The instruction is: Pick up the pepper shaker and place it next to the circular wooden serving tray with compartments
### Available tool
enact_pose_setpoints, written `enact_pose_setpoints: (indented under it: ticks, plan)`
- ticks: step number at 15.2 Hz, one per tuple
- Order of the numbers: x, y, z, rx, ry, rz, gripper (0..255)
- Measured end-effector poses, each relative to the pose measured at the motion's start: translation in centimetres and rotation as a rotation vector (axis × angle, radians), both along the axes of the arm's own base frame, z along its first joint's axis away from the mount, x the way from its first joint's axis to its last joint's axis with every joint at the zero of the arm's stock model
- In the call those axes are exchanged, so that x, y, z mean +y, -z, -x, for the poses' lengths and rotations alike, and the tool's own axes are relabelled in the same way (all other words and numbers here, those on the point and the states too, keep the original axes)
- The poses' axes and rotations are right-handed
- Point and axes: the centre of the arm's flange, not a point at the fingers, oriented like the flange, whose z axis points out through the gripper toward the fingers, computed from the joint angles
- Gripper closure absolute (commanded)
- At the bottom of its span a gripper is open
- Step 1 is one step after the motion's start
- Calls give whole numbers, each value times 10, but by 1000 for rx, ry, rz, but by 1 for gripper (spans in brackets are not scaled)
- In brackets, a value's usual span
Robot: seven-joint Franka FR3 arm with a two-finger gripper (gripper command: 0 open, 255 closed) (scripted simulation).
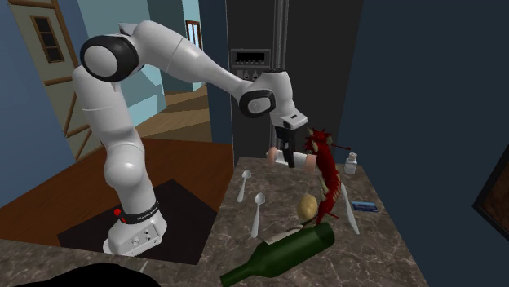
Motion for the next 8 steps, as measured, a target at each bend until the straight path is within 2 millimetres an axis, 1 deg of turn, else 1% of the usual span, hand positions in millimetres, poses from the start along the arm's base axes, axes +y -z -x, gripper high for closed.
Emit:
enact_pose_setpoints:
  ticks: [8]
  plan:
    - [0,-43,0,0,0,0,255]
